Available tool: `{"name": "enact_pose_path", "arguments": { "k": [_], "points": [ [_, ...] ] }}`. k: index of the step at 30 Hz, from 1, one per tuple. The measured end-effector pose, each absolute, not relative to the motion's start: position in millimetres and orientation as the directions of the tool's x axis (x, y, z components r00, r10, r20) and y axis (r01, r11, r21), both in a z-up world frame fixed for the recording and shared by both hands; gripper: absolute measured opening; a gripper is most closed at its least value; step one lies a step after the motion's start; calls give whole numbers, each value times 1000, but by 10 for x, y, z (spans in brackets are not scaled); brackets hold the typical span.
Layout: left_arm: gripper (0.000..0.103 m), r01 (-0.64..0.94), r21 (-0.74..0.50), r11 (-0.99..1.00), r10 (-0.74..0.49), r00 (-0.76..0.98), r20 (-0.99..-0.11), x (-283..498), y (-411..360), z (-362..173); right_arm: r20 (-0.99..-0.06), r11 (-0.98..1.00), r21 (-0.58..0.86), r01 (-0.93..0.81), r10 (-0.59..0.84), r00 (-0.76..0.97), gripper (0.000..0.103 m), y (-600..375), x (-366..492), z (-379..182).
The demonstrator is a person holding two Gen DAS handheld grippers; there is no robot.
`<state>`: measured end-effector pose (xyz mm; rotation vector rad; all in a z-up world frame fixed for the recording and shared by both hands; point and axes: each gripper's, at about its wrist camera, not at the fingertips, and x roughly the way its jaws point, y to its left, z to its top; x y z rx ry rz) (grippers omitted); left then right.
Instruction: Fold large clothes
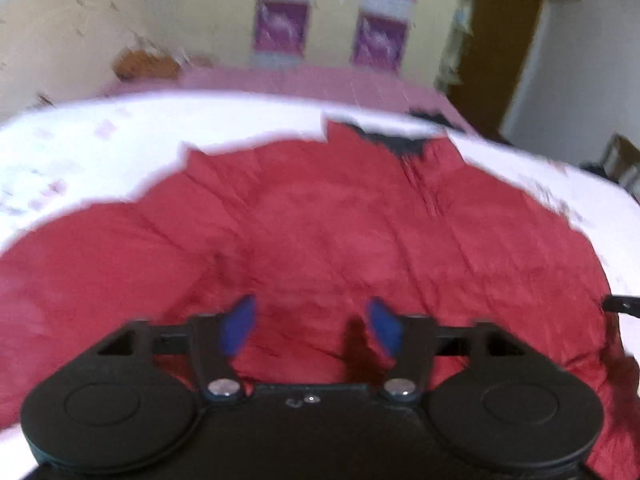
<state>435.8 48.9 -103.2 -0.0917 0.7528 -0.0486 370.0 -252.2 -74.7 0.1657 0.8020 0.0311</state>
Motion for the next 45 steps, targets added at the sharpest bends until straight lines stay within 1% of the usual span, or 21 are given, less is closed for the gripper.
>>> {"name": "enact_pose_path", "arguments": {
  "k": [1,2,3,4,5,6,7,8,12,15,17,25,26,27,28,30,32,34,37,41,45],
  "points": [
    [99,-27,-97,995,-44,750,-660,4273,577,-989,-704,984,171,37,96,703,44,-2521,3652,-688],
    [97,-56,-114,992,-31,761,-648,4182,693,-964,-678,984,176,41,91,730,80,-2522,3575,-629],
    [94,-92,-141,986,-23,758,-652,4093,847,-957,-651,985,169,36,85,754,81,-2508,3507,-572],
    [92,-134,-170,976,-11,753,-658,3984,1015,-959,-644,987,156,33,76,762,80,-2483,3445,-525],
    [78,-184,-198,963,8,754,-657,3836,1209,-967,-633,987,157,35,73,771,73,-2477,3392,-498],
    [69,-231,-214,949,35,752,-659,3695,1375,-970,-621,985,171,39,77,780,67,-2485,3335,-480],
    [66,-282,-222,934,67,744,-665,3557,1552,-982,-622,981,188,51,79,779,55,-2501,3298,-481],
    [66,-340,-232,911,104,736,-669,3385,1730,-998,-628,977,204,64,80,774,48,-2515,3270,-492],
    [66,-553,-382,741,177,709,-682,2677,2438,-1084,-647,964,249,91,95,756,48,-2521,3218,-557],
    [65,-626,-554,548,190,739,-647,2240,2868,-1191,-661,963,252,94,100,743,48,-2441,3224,-616],
    [65,-644,-625,441,220,753,-620,2089,3078,-1252,-662,965,248,82,107,742,48,-2369,3250,-619],
    [61,-639,-722,265,355,761,-543,2069,3529,-1382,-638,972,232,36,124,760,48,-2095,3339,-502],
    [49,-646,-714,271,366,755,-544,2098,3564,-1385,-635,972,230,42,117,764,48,-2086,3349,-491],
    [16,-673,-680,291,377,734,-566,2087,3609,-1370,-634,972,228,50,109,765,48,-2087,3366,-490],
    [9,-696,-646,314,381,715,-586,2146,3624,-1341,-638,972,223,69,92,765,48,-2099,3396,-501],
    [9,-672,-636,379,415,738,-533,2217,3537,-1198,-664,970,213,120,54,746,48,-2149,3478,-541],
    [9,-655,-575,490,424,756,-499,2347,3369,-998,-663,960,228,160,33,748,48,-2215,3504,-536],
    [9,-594,-545,592,390,803,-451,2492,3135,-846,-656,957,234,169,27,754,48,-2244,3508,-517],
    [9,-478,-481,735,280,860,-428,2902,2769,-689,-650,956,243,166,33,760,48,-2238,3500,-496],
    [9,-294,-392,872,97,888,-449,3522,2099,-573,-650,949,269,166,51,758,48,-2213,3496,-502],
    [9,-105,-298,949,-71,848,-525,4025,1307,-624,-641,940,304,154,82,763,48,-2192,3486,-475]
  ]
}}
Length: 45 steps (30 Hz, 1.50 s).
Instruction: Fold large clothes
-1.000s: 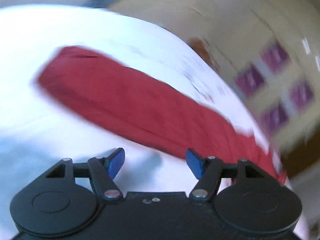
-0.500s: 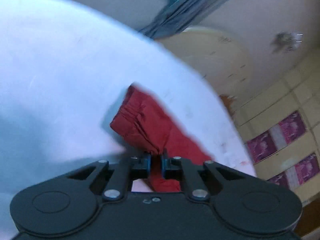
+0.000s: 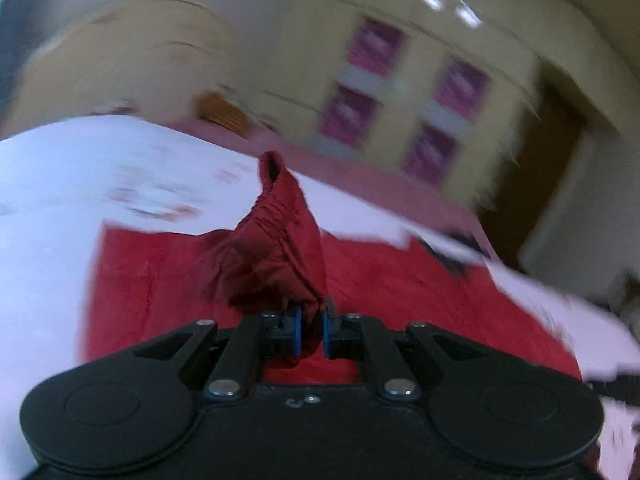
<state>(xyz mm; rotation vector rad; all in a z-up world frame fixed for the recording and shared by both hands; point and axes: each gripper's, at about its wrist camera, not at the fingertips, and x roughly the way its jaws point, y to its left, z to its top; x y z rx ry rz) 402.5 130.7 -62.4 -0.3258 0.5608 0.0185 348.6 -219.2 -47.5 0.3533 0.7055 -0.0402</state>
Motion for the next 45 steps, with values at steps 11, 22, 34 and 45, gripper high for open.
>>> {"name": "enact_pose_path", "arguments": {
  "k": [11,22,34,45],
  "points": [
    [9,202,-191,960,-278,729,-625,4233,-113,-906,-618,909,371,191,88,782,48,-2404,3344,-433],
    [9,344,-165,925,-366,680,-636,4359,-845,-1079,-619,882,397,255,52,784,48,-2779,3205,-440],
    [63,376,-236,896,-443,716,-540,4093,-510,-853,-549,867,456,199,99,830,92,-2781,3266,-317],
    [45,0,-143,990,-90,774,-627,4293,1045,-1060,-655,855,508,102,306,691,37,-2333,3773,-761]
  ]
}}
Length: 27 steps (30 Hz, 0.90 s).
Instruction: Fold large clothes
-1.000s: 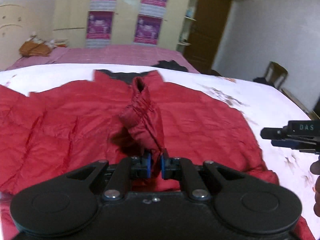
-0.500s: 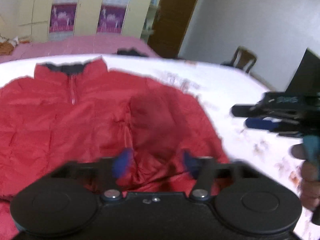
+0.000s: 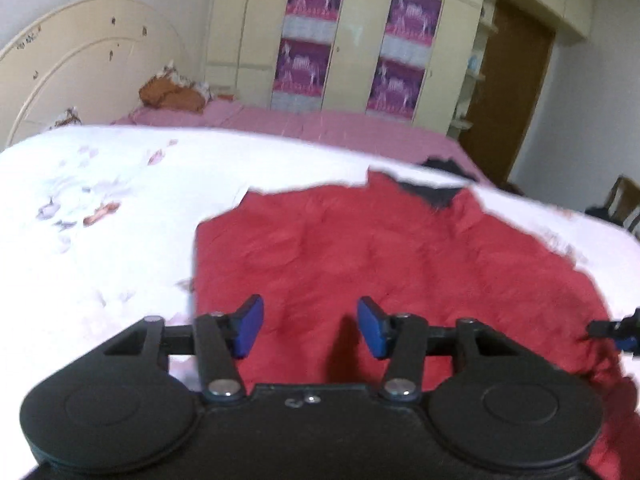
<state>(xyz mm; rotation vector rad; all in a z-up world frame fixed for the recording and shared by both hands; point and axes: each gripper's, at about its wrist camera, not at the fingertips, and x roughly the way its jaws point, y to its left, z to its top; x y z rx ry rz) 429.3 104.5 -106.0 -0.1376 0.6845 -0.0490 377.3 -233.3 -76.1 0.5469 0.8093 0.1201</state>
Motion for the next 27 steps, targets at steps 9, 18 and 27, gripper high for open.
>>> {"name": "enact_pose_path", "arguments": {
  "k": [9,18,27],
  "points": [
    [44,51,-136,989,-127,759,-638,4336,968,-1250,-568,923,385,12,227,791,8,-2306,3565,-432],
    [46,99,-87,991,-131,715,-686,4303,941,-1329,-703,960,277,53,164,692,8,-2215,3606,-852],
    [70,106,-76,992,-129,764,-632,4740,1058,-1050,-592,976,218,4,129,796,51,-2096,3780,-395]
  ]
}}
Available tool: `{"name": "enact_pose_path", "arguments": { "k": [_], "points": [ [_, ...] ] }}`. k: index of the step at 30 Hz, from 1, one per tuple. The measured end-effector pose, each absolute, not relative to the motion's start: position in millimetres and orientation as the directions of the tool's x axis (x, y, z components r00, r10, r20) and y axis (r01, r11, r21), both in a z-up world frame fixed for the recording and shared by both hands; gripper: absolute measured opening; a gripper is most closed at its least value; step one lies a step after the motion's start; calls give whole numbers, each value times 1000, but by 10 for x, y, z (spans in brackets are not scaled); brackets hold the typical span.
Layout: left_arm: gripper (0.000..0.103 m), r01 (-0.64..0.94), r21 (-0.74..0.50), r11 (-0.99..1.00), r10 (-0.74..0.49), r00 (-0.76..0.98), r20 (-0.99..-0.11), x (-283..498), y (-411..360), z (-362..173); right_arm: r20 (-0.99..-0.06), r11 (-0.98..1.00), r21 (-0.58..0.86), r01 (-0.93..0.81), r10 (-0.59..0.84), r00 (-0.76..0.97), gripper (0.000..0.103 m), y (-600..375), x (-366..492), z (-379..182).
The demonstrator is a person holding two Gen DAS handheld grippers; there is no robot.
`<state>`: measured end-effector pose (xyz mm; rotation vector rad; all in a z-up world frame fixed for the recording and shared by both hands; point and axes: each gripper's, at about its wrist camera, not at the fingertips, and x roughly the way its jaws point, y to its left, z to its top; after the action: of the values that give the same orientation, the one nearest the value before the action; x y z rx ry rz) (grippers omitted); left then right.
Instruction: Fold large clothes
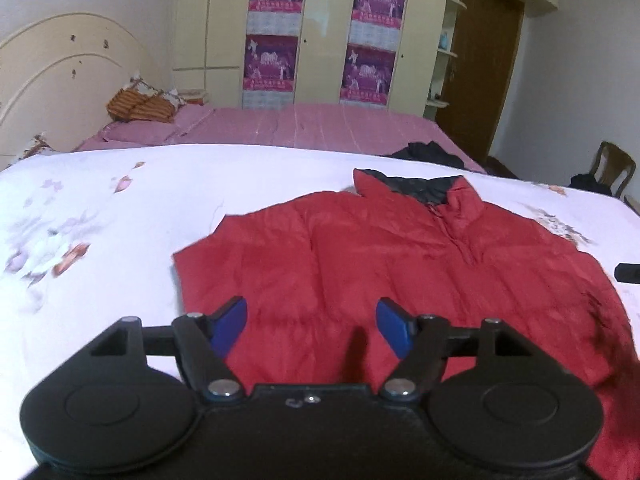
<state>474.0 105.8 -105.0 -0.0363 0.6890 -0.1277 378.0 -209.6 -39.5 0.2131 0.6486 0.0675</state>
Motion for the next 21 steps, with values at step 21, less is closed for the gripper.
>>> {"name": "enact_pose_path", "arguments": {
  "k": [21],
  "points": [
    [74,274,-79,959,-256,704,-663,4460,199,-1213,-665,968,206,-146,248,705,43,-1321,3738,-710]
  ]
}}
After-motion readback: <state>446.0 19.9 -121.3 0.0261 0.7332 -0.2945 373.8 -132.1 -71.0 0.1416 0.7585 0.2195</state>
